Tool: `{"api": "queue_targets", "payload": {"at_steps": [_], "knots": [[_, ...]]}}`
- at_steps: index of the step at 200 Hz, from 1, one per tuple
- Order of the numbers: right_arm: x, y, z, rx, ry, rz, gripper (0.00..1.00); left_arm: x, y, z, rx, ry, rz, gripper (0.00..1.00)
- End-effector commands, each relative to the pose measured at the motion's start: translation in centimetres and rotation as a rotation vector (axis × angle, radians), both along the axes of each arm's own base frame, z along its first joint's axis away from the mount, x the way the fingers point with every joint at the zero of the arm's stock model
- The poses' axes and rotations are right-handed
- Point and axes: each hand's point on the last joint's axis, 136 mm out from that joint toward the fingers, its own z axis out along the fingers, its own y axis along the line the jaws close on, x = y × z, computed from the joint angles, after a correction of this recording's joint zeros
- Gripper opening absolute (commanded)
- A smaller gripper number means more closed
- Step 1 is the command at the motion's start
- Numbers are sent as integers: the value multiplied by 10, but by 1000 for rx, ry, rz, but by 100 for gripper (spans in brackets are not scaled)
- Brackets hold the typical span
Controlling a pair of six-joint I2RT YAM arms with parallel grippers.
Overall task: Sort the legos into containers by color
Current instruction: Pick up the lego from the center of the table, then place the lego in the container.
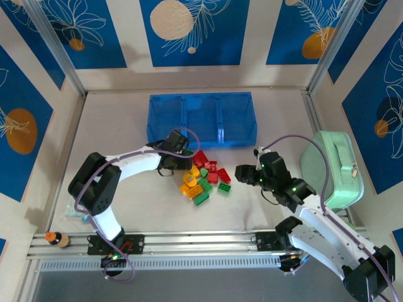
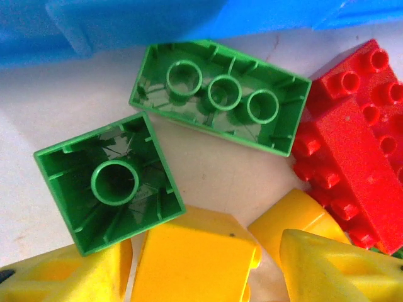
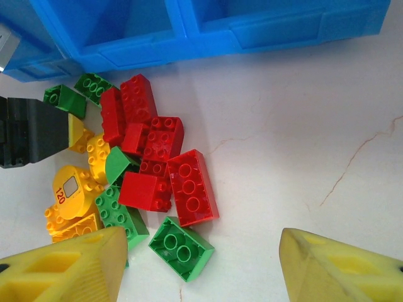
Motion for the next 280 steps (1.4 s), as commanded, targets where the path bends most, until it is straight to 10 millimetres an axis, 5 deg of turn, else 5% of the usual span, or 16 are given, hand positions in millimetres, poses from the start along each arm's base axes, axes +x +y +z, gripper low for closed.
{"api": "queue_targets", "payload": {"at_steps": [1, 68, 117, 142, 173, 235, 259, 280], "knots": [[-2, -3, -1, -7, 0, -9, 66, 1, 0, -3, 35, 7, -9, 60], [-1, -1, 2, 2, -9, -4, 65, -15, 7, -4, 62, 24, -17, 39], [1, 0, 0, 4, -12, -2, 65, -18, 15, 55, 18, -95, -11, 36], [2, 2, 1, 11, -9, 2, 65, 0, 23, 96, 9, -182, 0, 38], [0, 2, 3, 15, -6, 7, 65, 30, 32, 124, -15, -227, 24, 38], [-6, -3, 7, 14, -10, -1, 65, 109, 61, 133, -4, -230, 100, 40], [-9, -5, 8, 15, -11, -3, 65, 129, 69, 138, 46, -220, 102, 70], [-11, -7, 8, 15, -11, -7, 65, 126, 59, 165, 28, -290, 56, 76]]}}
